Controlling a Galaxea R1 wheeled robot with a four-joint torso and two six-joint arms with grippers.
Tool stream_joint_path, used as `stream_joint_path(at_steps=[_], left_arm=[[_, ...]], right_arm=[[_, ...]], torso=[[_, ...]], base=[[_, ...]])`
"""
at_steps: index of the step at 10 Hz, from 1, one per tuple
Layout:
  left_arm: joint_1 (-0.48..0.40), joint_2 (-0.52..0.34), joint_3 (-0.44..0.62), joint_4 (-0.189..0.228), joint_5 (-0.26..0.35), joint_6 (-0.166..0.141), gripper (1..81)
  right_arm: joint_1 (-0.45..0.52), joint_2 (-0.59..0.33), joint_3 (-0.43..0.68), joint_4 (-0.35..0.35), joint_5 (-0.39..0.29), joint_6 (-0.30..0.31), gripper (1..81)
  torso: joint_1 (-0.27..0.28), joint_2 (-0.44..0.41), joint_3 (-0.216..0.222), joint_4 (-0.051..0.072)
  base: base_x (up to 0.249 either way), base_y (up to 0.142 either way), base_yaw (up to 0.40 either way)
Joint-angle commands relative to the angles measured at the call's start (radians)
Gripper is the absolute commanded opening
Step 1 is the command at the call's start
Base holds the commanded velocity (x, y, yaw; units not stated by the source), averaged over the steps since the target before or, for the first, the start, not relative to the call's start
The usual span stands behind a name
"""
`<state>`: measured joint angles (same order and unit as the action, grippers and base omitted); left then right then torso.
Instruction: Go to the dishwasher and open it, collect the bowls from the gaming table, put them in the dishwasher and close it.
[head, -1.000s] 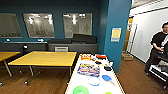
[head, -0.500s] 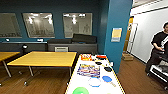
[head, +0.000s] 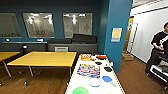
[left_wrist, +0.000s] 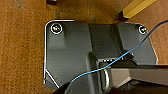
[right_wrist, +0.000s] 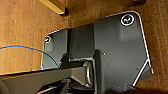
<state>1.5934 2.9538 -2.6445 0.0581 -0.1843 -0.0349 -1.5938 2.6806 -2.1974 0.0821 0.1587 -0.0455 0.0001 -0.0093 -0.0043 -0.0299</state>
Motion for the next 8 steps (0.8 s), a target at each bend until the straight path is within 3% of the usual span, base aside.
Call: stream_joint_path(at_steps=[1,5,6,8], left_arm=[[-0.037,-0.004,0.004,-0.004,0.043,-0.003,81.1],[-0.037,-0.001,0.004,-0.011,0.043,-0.003,81.1],[-0.037,-0.001,0.004,-0.011,0.043,-0.003,81.1],[-0.037,-0.001,0.004,-0.014,0.043,-0.003,81.1]], right_arm=[[0.011,-0.289,0.329,0.007,0.079,0.061,81.1],[0.065,-0.720,0.806,0.022,0.246,0.056,81.1],[0.092,-0.776,0.866,0.025,0.251,0.056,81.1],[0.155,-0.860,0.953,0.033,0.249,0.056,81.1]], torso=[[0.000,0.000,0.000,0.000],[0.000,0.000,0.000,0.000],[0.000,0.000,0.000,0.000],[0.000,0.000,-0.057,0.000]], base=[[0.000,0.000,0.000],[0.000,0.000,0.000],[0.000,0.000,0.000],[0.000,0.000,0.000]])
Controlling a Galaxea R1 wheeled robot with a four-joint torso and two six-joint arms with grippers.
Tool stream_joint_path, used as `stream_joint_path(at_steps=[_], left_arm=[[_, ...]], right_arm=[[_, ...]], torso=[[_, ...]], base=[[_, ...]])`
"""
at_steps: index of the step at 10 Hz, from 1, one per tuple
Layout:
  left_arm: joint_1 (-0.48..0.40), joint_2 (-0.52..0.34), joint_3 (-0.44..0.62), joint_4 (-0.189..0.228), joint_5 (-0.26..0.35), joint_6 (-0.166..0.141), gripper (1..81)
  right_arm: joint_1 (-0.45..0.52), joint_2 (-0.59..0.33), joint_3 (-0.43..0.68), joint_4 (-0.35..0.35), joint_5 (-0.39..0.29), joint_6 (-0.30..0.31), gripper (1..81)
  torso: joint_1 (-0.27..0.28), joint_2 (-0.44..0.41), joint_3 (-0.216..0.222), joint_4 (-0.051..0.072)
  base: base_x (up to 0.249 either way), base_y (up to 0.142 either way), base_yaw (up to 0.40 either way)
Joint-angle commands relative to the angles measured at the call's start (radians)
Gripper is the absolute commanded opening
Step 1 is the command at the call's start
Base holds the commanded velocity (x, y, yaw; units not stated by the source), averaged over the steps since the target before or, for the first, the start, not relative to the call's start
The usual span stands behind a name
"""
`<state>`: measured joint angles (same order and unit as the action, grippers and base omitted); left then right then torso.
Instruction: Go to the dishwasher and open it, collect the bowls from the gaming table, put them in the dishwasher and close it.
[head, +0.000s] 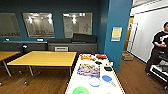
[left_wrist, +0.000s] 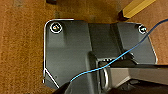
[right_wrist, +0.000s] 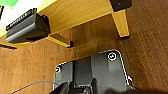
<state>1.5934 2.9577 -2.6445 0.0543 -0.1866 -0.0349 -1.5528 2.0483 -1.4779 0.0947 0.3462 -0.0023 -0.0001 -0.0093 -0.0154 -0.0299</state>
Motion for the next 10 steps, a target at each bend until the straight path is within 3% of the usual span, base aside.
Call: stream_joint_path(at_steps=[1,3,6,8,9,10], left_arm=[[-0.039,-0.005,0.004,-0.014,0.045,-0.003,81.1],[-0.037,-0.005,0.004,-0.016,0.045,-0.003,81.1],[-0.037,-0.005,0.004,-0.027,0.045,-0.003,81.1],[-0.037,-0.006,0.003,-0.027,0.045,-0.003,81.1],[-0.037,-0.006,0.003,-0.028,0.045,-0.003,81.1],[-0.037,-0.008,0.003,-0.028,0.045,-0.003,81.1]], right_arm=[[0.147,-0.271,0.274,0.039,0.062,0.013,81.1],[0.219,-0.362,0.341,0.069,0.056,0.013,81.1],[0.343,-0.426,0.397,0.109,0.030,0.013,81.1],[0.461,-0.442,0.409,0.145,-0.042,0.013,81.1],[0.536,-0.449,0.412,0.169,-0.123,0.013,81.1],[0.616,-0.457,0.423,0.197,-0.189,0.013,81.1]], torso=[[0.000,0.000,-0.071,0.000],[0.000,0.000,-0.142,0.000],[0.000,0.000,-0.242,0.000],[0.001,0.001,-0.310,0.000],[0.001,0.001,-0.347,0.000],[0.001,0.001,-0.348,0.000]], base=[[0.000,0.000,0.000],[0.000,0.000,0.000],[0.000,0.000,0.000],[0.000,0.000,0.000],[0.000,0.000,0.000],[0.000,0.000,0.000]])
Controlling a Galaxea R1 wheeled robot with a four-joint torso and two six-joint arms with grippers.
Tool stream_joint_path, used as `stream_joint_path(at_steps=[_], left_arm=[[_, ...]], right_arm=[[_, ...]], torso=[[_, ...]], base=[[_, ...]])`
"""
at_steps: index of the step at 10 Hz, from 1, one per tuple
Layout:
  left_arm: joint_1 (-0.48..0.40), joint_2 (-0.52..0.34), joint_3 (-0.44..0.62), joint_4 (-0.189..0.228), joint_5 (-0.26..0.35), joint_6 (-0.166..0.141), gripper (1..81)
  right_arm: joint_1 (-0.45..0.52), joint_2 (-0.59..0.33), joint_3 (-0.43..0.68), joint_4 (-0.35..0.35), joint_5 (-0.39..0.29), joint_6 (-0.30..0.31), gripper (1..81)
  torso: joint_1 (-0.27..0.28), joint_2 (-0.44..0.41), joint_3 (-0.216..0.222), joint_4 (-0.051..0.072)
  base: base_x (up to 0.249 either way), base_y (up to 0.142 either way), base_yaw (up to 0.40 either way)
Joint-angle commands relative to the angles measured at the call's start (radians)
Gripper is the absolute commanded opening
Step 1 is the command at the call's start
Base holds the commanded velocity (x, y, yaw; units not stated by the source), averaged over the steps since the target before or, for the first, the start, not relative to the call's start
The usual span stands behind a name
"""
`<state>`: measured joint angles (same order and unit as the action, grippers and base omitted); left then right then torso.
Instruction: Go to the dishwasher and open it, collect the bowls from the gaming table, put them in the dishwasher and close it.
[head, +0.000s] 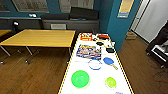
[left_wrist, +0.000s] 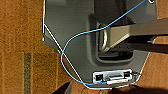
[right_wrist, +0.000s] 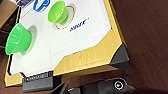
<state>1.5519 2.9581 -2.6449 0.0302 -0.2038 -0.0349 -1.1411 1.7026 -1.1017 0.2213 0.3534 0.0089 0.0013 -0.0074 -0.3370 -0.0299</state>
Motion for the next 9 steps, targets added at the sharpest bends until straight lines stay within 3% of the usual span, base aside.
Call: stream_joint_path(at_steps=[1,5,9], left_arm=[[0.004,-0.008,0.003,-0.009,0.063,-0.003,81.1],[0.004,-0.005,0.003,-0.024,0.063,-0.003,81.1],[0.003,-0.005,0.003,-0.036,0.063,-0.003,81.1]], right_arm=[[0.265,-0.114,0.047,0.095,-0.243,0.003,81.1],[0.489,-0.058,-0.004,0.173,-0.410,0.003,81.1],[0.609,0.091,-0.242,0.351,-0.519,0.003,81.1]], torso=[[0.000,0.000,0.002,0.000],[0.001,0.001,-0.020,0.000],[0.001,0.001,-0.021,0.000]], base=[[0.000,0.000,0.000],[0.000,0.000,0.000],[0.000,0.000,0.000]])
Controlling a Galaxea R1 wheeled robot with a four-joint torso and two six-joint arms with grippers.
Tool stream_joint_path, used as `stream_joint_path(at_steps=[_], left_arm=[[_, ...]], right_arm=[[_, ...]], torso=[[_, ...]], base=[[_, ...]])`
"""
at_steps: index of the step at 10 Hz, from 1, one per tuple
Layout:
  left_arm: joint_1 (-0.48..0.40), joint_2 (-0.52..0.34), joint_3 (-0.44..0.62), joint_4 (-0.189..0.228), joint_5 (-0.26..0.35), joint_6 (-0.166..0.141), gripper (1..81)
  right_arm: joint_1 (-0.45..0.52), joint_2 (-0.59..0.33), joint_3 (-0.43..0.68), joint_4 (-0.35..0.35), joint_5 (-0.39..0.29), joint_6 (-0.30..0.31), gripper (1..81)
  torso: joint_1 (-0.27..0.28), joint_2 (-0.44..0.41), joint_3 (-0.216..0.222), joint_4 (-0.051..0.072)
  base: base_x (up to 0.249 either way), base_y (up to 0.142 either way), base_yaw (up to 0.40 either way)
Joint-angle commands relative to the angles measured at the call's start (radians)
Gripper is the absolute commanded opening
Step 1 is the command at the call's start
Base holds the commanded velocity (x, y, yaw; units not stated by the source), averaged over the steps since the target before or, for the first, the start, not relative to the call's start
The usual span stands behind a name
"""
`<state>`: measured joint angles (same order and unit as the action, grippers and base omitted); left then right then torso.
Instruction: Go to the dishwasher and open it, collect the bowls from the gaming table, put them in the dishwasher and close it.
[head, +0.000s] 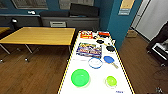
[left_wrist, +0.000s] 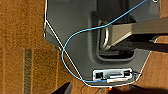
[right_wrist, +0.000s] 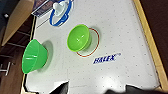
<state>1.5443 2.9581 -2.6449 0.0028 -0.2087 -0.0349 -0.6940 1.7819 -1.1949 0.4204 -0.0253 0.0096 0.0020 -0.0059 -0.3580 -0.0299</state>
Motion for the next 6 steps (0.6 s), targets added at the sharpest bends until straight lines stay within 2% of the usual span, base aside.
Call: stream_joint_path(at_steps=[1,2,3,6], left_arm=[[0.012,-0.003,0.002,-0.009,0.068,-0.003,81.1],[0.011,-0.002,0.003,-0.009,0.068,-0.005,81.1],[0.011,0.000,0.002,-0.015,0.068,-0.005,81.1],[0.011,-0.002,-0.001,-0.029,0.068,-0.005,81.1]], right_arm=[[0.181,0.029,-0.187,0.213,-0.142,0.003,81.1],[0.201,0.055,-0.237,0.288,-0.145,0.003,81.1],[0.220,0.079,-0.268,0.328,-0.150,0.003,81.1],[0.274,0.165,-0.343,0.401,-0.146,0.003,81.1]], torso=[[0.000,0.000,0.000,0.000],[0.000,0.000,0.000,0.000],[0.000,0.000,0.000,0.000],[0.000,0.000,0.000,0.000]], base=[[0.000,0.000,0.000],[0.000,0.000,0.000],[0.000,0.000,0.000],[0.000,0.000,0.000]])
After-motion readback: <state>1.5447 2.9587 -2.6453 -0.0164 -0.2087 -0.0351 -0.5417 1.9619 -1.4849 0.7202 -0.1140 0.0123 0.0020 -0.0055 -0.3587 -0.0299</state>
